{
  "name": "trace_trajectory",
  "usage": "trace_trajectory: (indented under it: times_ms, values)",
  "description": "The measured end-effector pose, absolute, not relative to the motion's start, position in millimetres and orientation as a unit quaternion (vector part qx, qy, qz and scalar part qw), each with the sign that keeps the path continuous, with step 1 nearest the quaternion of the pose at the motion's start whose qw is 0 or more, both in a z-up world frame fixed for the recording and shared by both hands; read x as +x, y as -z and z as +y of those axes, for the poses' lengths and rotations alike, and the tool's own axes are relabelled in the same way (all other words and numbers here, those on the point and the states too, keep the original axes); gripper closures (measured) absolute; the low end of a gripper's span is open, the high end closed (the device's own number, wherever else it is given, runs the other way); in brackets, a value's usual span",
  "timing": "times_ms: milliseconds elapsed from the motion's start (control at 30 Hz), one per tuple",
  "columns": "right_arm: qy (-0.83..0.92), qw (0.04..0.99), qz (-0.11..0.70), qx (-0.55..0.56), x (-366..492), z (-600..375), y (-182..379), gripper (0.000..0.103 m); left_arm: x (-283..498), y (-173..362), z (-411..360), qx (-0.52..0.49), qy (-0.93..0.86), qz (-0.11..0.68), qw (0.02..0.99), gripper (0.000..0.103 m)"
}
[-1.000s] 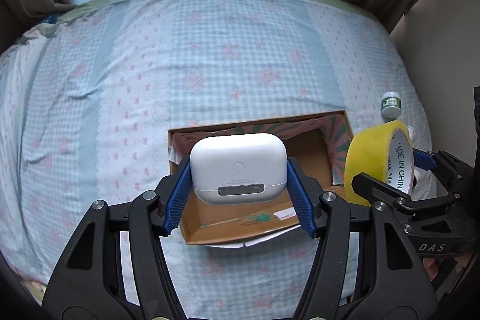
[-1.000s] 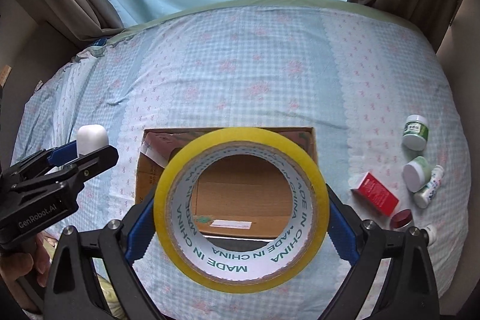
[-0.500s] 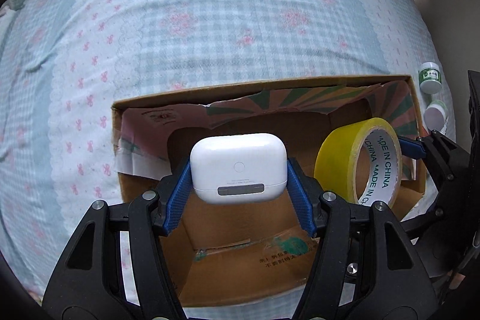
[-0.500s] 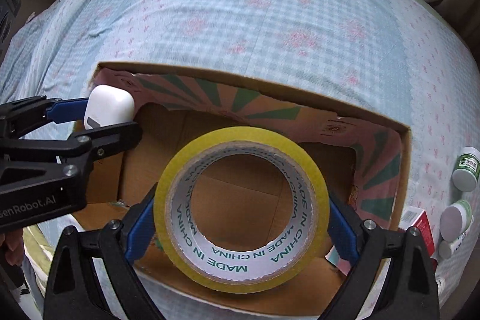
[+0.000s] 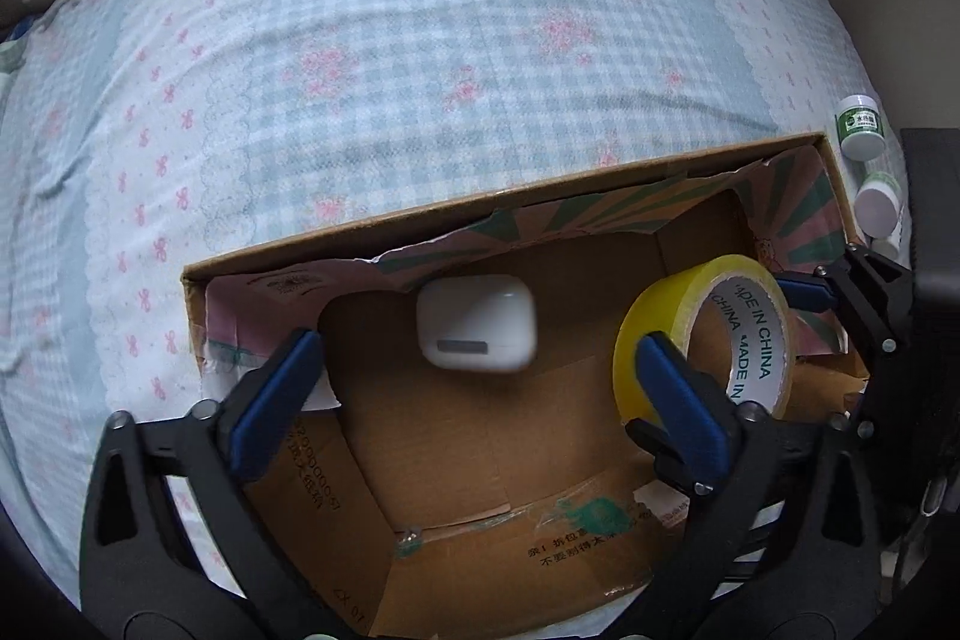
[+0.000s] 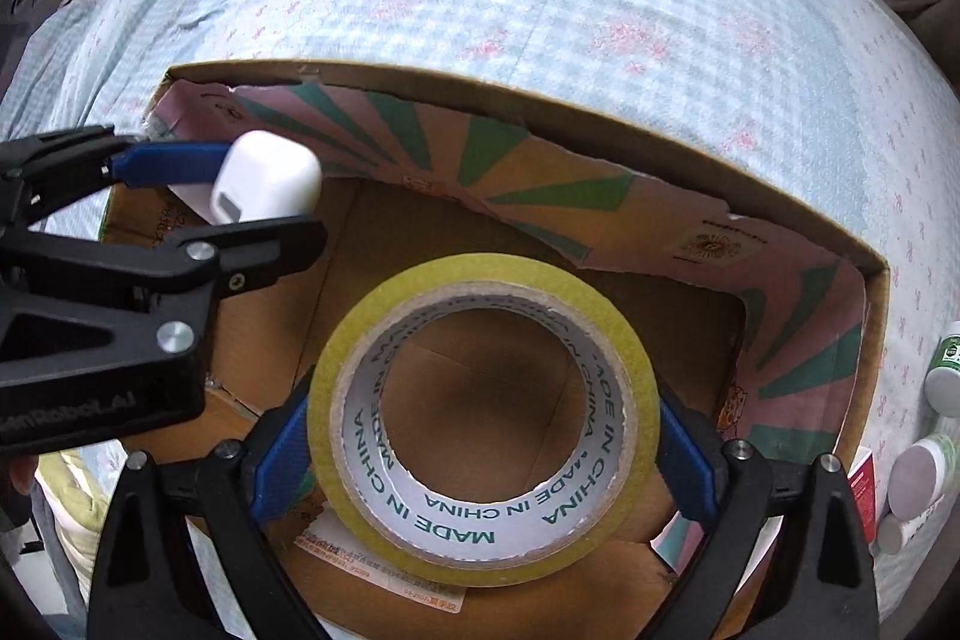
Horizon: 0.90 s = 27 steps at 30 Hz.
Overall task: Organize rigid objects
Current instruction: 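Open left gripper releasing the earbuds case while right gripper releases the tape in the box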
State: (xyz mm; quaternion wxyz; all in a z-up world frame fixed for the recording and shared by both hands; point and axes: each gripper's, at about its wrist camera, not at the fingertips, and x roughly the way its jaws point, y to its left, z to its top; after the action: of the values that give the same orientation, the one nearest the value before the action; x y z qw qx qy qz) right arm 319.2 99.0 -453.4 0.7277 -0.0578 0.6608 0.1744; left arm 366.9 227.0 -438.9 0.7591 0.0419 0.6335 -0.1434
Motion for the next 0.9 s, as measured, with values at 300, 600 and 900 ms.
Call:
trace_trajectory:
  times_ms: [300, 600, 900]
  values:
    - [-0.165, 0.761, 0.627, -0.016, 305.6, 86.1, 447.3, 0.0, 351.1, 429.4, 238.7, 0.039, 0.136, 0.634, 0.76, 0.0]
    - [-0.146, 0.765, 0.627, 0.0, 301.6, 91.2, 430.4, 0.0, 331.9, 407.1, 250.6, 0.029, 0.124, 0.626, 0.77, 0.0]
    - [-0.127, 0.774, 0.62, -0.015, 279.4, 85.6, 375.6, 0.0, 301.2, 346.6, 263.3, 0.033, 0.107, 0.598, 0.794, 0.0]
